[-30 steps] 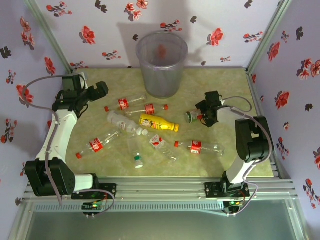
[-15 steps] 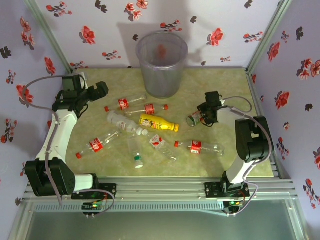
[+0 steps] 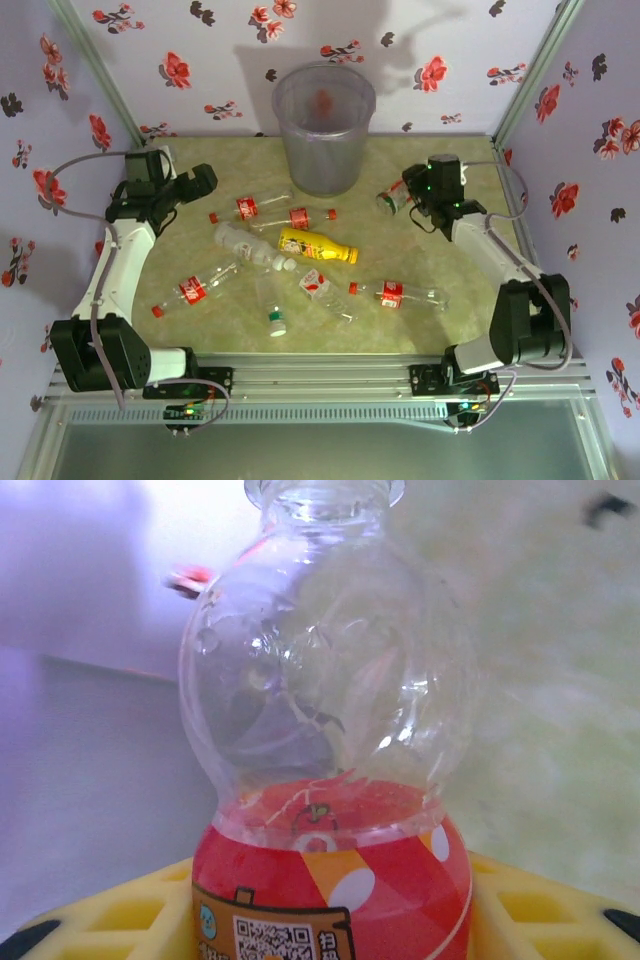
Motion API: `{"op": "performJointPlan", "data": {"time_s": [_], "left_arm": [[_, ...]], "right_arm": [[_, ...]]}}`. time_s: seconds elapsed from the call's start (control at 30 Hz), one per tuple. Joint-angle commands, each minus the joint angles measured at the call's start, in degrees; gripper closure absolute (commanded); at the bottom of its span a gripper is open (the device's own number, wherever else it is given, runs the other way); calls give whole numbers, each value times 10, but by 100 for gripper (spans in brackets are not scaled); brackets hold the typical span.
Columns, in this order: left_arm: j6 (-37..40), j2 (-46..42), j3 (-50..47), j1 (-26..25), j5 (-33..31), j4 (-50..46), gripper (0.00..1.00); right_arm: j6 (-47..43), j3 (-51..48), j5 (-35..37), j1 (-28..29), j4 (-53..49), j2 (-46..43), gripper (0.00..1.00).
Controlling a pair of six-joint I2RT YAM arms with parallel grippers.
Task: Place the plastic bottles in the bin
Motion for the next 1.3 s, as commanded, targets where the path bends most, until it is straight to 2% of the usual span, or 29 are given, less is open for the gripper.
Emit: {"op": "performJointPlan", "data": {"time_s": [0.0, 0.2, 0.37, 0.63, 0.93, 1.27], "left_arm": [[8, 8, -5, 6, 8, 5, 0], [6, 17, -5, 6, 8, 5, 0], [5, 21, -4, 5, 8, 3, 0], [3, 17, -3, 5, 8, 1, 0], [4, 7, -2, 6, 8, 1, 0], [2, 4, -3, 6, 8, 2, 0]], "right_arm": [[-48, 50, -6, 13, 67, -12, 51], [-115, 149, -45, 44, 204, 43, 53], [-95, 240, -66, 56, 277, 111, 57], [-170, 469, -46, 95, 196, 284, 57], [-244, 653, -36, 138, 74, 427, 58], [-292, 693, -4, 156, -11, 473, 56]]}}
